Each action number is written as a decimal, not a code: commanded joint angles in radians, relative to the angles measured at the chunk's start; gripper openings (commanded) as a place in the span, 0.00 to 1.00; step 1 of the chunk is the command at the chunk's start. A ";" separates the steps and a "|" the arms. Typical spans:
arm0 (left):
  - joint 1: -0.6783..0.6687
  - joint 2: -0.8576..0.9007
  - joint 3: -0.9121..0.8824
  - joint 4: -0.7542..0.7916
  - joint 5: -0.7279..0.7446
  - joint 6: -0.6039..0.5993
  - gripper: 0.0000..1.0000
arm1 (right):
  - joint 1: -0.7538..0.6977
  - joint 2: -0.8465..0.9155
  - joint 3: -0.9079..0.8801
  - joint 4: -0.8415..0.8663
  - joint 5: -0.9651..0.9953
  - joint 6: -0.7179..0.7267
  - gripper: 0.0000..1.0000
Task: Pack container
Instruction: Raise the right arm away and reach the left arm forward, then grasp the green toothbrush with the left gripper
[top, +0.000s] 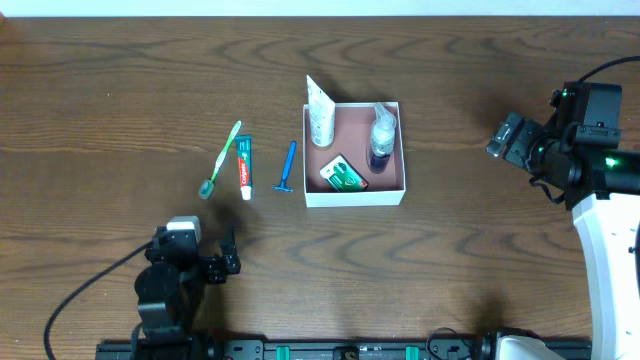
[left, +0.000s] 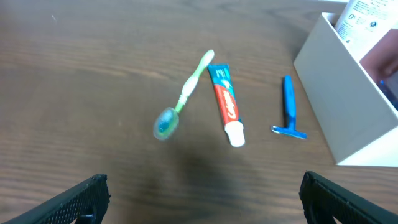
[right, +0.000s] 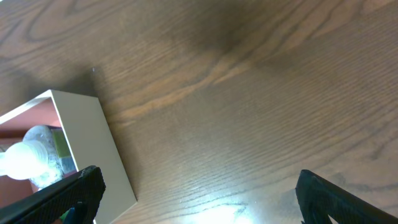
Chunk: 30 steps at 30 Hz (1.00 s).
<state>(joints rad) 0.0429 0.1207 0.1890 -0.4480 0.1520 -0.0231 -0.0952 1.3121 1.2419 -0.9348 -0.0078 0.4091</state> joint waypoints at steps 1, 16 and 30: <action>-0.005 0.178 0.142 0.002 0.027 -0.054 0.98 | -0.007 0.003 0.013 -0.002 0.000 -0.006 0.99; -0.005 1.298 0.960 -0.237 0.027 0.162 0.98 | -0.007 0.003 0.013 -0.002 0.000 -0.006 0.99; 0.021 1.604 0.996 -0.116 -0.044 0.278 0.98 | -0.007 0.003 0.013 -0.002 0.000 -0.006 0.99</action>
<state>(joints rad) 0.0566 1.6775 1.1652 -0.5739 0.1268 0.2111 -0.0952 1.3155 1.2427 -0.9360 -0.0078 0.4091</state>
